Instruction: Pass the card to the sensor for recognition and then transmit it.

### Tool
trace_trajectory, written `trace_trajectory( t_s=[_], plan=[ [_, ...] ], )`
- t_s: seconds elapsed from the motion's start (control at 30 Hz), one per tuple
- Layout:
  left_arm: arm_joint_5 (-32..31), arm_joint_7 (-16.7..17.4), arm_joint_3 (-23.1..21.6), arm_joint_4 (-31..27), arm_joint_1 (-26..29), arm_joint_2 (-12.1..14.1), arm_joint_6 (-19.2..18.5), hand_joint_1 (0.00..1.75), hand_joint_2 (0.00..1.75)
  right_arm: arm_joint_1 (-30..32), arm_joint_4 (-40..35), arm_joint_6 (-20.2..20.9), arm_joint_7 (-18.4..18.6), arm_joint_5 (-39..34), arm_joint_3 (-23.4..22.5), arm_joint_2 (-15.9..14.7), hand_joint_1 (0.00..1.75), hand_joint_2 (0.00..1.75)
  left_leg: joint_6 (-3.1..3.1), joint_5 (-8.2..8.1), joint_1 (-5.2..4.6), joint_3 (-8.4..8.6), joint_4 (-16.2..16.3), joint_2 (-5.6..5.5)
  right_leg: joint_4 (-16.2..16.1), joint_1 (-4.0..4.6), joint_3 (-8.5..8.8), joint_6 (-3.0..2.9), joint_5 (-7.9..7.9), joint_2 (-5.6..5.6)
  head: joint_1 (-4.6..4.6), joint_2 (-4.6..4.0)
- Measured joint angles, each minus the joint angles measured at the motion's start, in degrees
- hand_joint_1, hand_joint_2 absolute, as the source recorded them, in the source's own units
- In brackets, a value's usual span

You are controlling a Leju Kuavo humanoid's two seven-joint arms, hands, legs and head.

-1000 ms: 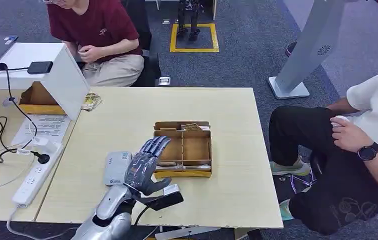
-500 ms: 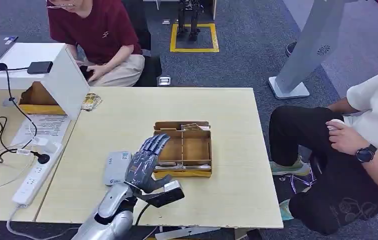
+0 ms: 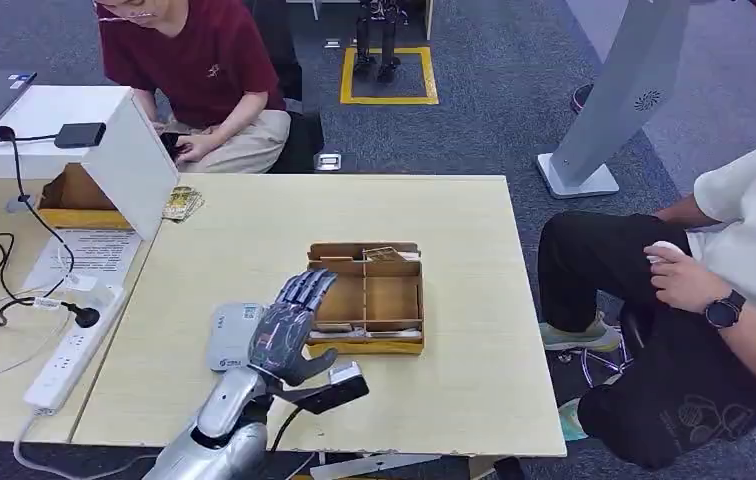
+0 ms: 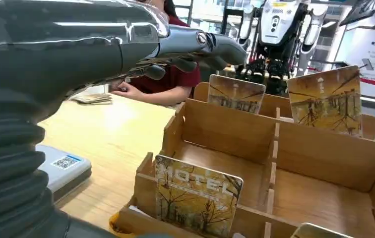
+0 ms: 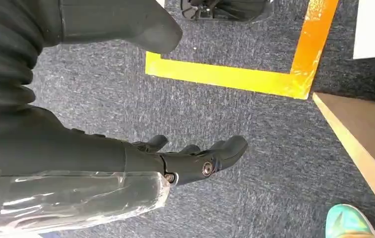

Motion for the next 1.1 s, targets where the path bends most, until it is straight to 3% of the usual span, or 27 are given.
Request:
trace_trajectory(
  t_s=[0.7, 1.1],
  plan=[
    [1.1, 0.1, 1.4, 2.1, -0.2, -0.7, 0.1, 0.0, 1.75, 0.0, -0.2, -0.1, 0.0, -0.7, 1.0, 0.0, 0.0, 1.75, 0.0, 0.0, 0.0, 0.0, 0.0, 0.0, 0.0, 0.0, 0.0, 0.0, 0.0, 0.0, 0.0, 0.0],
    [4.3, -1.6, 1.9, 2.0, -0.1, -1.4, -1.4, 0.0, 1.75, 0.1, -0.5, -0.2, 0.0, -1.3, 1.4, 0.0, 0.0, 1.75, 0.0, 0.0, 0.0, 0.0, 0.0, 0.0, 0.0, 0.0, 0.0, 0.0, 0.0, 0.0, 0.0, 0.0]
  ],
)
